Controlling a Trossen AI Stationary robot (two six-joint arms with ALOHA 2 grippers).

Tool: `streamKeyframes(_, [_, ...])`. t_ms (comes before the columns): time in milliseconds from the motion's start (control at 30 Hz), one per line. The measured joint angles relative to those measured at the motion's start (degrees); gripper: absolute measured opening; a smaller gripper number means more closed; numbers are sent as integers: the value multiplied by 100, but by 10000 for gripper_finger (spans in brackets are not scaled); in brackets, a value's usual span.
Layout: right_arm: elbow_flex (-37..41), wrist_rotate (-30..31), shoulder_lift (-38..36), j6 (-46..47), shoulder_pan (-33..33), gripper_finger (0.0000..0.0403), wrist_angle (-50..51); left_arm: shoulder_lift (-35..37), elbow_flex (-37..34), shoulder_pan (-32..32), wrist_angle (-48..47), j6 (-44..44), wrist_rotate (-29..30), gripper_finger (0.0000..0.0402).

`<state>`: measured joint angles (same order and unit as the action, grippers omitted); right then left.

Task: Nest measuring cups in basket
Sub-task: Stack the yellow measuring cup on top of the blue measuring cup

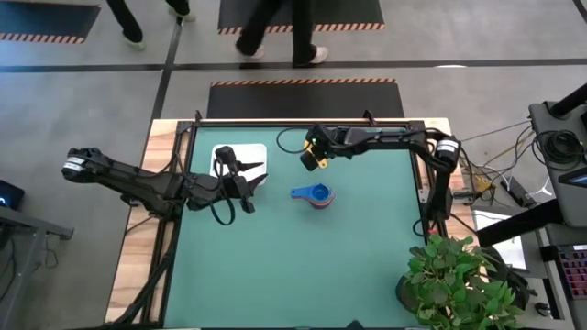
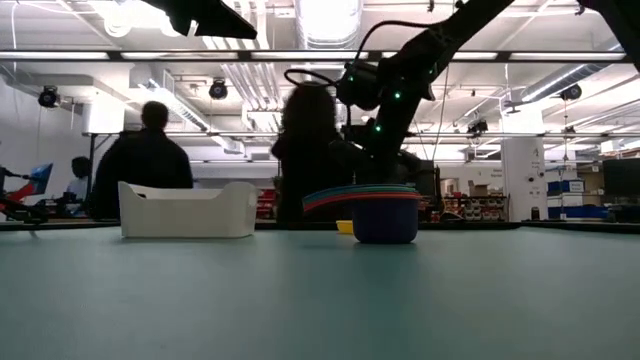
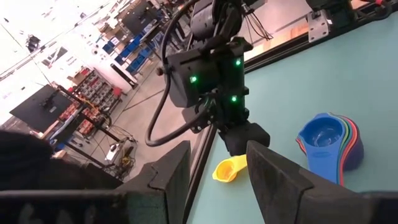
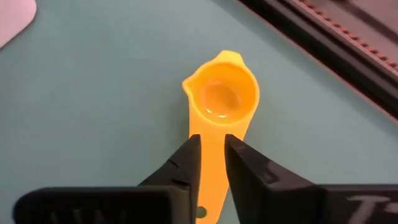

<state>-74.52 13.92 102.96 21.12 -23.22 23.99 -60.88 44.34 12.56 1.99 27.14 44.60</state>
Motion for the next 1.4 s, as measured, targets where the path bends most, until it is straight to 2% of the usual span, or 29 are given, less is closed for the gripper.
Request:
streamKeyframes(433, [1,-88,24,186,-84,220,2,0,0,-2,-12,-20,0,139])
streamKeyframes(733, [11,-88,365,199,-84,283,-3,0,0,-2,-36,-40,0,139])
streamKeyframes(933, [15,-83,505,256,-98,292,-46,0,0,-2,-37,-63,0,139])
streamKeyframes(1133, [15,-77,657,254,-110,279,-75,0,0,-2,-34,-63,0,139])
streamKeyframes(1267, [13,-89,779,251,-105,253,-95,0,0,-2,-32,-63,0,139])
streamKeyframes(1400, [9,-157,809,247,-105,208,-118,0,0,-2,-29,-63,-2,139])
